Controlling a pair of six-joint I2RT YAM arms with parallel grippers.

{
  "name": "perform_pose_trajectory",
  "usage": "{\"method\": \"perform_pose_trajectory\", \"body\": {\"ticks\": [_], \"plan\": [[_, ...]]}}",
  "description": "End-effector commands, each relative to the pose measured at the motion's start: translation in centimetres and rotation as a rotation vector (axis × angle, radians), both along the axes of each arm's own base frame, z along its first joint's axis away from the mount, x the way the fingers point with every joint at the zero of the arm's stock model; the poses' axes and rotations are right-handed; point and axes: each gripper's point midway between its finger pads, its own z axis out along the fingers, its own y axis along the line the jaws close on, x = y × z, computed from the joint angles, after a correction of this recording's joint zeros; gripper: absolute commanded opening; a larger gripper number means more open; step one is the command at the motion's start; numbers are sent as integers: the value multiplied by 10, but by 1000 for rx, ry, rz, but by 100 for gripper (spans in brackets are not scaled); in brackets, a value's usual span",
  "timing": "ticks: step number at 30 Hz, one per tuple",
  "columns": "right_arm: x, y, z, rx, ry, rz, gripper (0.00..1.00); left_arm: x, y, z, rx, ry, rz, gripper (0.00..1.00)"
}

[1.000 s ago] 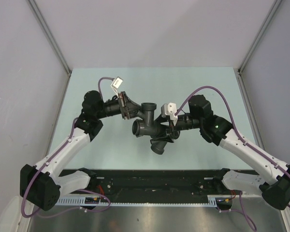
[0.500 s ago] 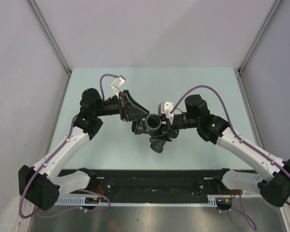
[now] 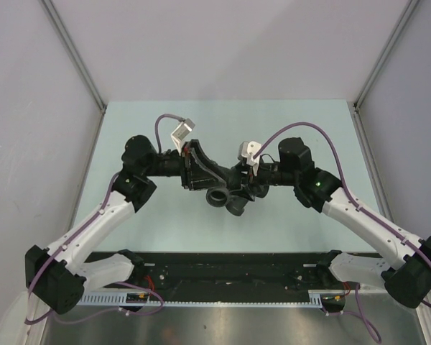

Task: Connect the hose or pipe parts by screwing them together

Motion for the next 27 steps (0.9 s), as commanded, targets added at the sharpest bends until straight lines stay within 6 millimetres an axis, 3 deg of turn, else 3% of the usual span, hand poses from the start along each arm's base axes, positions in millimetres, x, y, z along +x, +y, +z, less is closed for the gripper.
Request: {"method": "perform_pose_trajectory", "body": {"ticks": [1,6,14,21,27], "plan": [[23,0,60,139,-137,-85,0,-24,5,2,-12,-56,-68,44],[35,-7,68,153,-158,-158,0,-28,6,-11,4,-22,-72,44],[35,-12,83,198,-182,-175,0,-27,7,-39,35,18,-49,43],[38,-16,82,191,-180,-188,0,-31,9,-35,25,4,-45,43],[43,-16,74,166,-176,-197,0,-41,11,-12,-11,-15,-49,44]]}}
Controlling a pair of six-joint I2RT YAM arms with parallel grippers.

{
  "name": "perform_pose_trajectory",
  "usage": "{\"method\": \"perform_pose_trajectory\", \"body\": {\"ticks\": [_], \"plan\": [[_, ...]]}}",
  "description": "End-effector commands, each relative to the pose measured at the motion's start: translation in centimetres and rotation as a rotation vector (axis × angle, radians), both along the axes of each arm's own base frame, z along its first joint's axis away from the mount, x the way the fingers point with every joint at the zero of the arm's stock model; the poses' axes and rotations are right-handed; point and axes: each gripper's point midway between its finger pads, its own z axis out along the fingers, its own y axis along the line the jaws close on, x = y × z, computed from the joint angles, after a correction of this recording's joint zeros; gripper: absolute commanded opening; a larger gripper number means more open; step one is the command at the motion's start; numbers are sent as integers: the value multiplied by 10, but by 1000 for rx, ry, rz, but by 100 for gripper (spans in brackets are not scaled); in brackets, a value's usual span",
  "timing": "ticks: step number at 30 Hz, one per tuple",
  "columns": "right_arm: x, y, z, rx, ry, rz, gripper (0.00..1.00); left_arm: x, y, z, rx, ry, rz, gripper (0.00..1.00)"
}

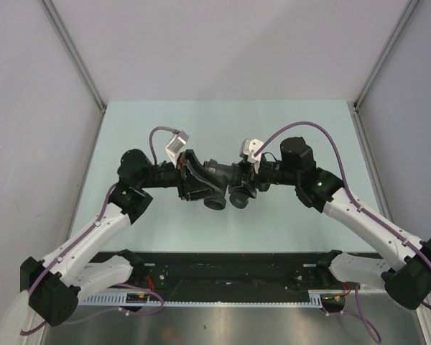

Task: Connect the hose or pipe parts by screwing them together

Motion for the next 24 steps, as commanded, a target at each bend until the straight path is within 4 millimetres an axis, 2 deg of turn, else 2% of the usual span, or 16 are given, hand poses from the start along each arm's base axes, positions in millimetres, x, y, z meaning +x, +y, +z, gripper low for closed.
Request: {"method": "perform_pose_trajectory", "body": {"ticks": [1,5,7,10,16,19,21,22,24], "plan": [[28,-7,70,156,-163,-122,0,-31,4,15,-9,12,-83,45],[29,-9,74,164,-178,-134,0,-32,4,21,-26,34,-54,46],[30,-8,75,169,-179,-136,0,-31,3,17,-21,51,-44,45],[27,-7,80,189,-179,-124,0,-23,0,-7,10,94,-15,45],[22,-10,85,197,-191,-116,0,-10,-2,-32,65,101,40,45],[27,-15,76,146,-206,-144,0,-13,2,-22,47,79,62,50],[31,-21,68,111,-205,-173,0,-8,7,-21,54,82,120,62],[31,-23,69,102,-219,-174,0,-6,13,-13,46,64,159,66],[27,-22,71,106,-227,-152,0,1,19,-16,71,59,226,71]]}}
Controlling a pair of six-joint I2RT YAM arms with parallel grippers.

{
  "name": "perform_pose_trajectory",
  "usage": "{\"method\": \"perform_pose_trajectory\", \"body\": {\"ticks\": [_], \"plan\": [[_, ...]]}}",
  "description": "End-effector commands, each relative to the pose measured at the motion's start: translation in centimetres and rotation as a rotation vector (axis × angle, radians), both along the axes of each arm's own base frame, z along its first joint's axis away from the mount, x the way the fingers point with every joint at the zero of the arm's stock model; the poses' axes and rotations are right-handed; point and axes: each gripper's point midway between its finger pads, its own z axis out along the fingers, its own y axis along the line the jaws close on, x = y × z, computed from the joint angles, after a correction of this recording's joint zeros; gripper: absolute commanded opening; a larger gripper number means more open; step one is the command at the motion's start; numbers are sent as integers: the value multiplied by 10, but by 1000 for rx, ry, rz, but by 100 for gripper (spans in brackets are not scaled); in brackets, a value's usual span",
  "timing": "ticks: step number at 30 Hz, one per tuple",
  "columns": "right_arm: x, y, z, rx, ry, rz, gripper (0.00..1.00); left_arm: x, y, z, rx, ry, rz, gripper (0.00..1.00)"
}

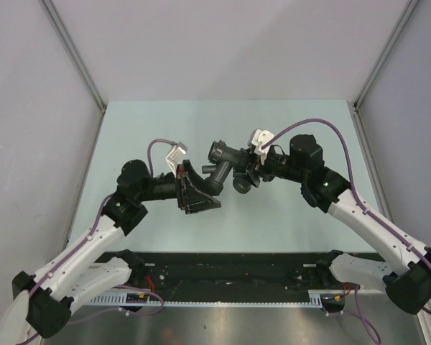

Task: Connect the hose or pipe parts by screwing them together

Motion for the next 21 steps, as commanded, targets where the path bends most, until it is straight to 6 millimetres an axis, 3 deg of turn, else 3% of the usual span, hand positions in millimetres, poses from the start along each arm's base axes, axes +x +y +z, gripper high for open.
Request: {"method": "perform_pose_trajectory", "body": {"ticks": [1,7,13,21], "plan": [[-6,-6,46,48,-135,15,0,14,20,15,7,-79,165,72],[-22,-3,49,60,-129,89,0,35,39,26,2,-128,267,78],[-30,-1,54,84,-119,120,0,42,31,39,7,-162,214,80],[-36,7,60,127,-97,154,0,45,17,26,42,-162,147,74]]}}
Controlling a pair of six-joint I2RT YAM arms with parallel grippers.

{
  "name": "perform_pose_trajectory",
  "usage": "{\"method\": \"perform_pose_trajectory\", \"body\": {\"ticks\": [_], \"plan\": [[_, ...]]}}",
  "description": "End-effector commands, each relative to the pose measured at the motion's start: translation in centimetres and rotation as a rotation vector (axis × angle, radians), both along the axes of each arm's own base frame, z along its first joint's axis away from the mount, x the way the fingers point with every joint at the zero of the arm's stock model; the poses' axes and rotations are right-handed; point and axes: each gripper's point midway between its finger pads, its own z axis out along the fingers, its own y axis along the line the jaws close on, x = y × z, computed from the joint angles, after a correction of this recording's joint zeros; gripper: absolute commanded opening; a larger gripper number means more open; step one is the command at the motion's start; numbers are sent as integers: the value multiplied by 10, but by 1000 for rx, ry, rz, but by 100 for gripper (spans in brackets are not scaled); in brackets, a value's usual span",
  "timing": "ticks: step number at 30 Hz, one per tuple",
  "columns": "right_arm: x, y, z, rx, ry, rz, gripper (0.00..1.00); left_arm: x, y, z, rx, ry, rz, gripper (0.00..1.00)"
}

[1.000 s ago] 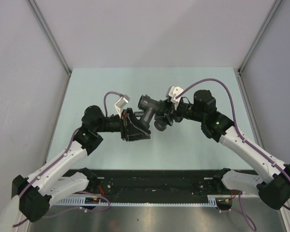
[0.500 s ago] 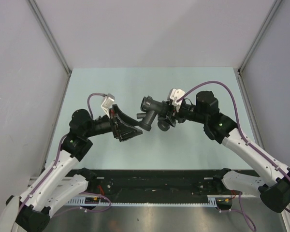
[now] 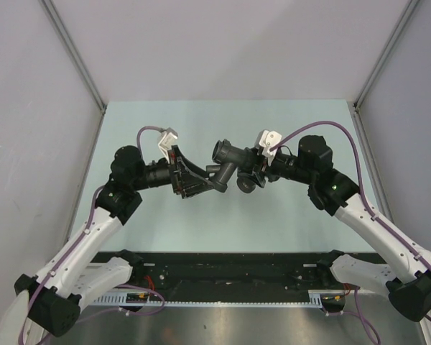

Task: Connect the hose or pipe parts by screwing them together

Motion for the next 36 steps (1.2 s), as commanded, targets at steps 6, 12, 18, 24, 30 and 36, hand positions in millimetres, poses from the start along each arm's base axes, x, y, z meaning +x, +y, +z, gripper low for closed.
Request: {"method": "perform_pose_trajectory", "body": {"ticks": [6,12,18,24,30,36], "plan": [[-34,18,59,166,-57,170,0,15,-5,-12,35,-97,33,70],[-37,15,54,149,-39,172,0,30,-4,-18,67,-100,95,48],[-37,11,57,163,-29,174,0,36,4,-28,120,-143,143,60],[-46,10,61,178,-18,218,0,50,16,-44,183,-153,218,67],[-23,5,46,120,-29,108,0,39,23,-22,118,-82,218,69],[-11,5,39,104,-22,69,0,-2,24,34,-24,-71,139,56]]}}
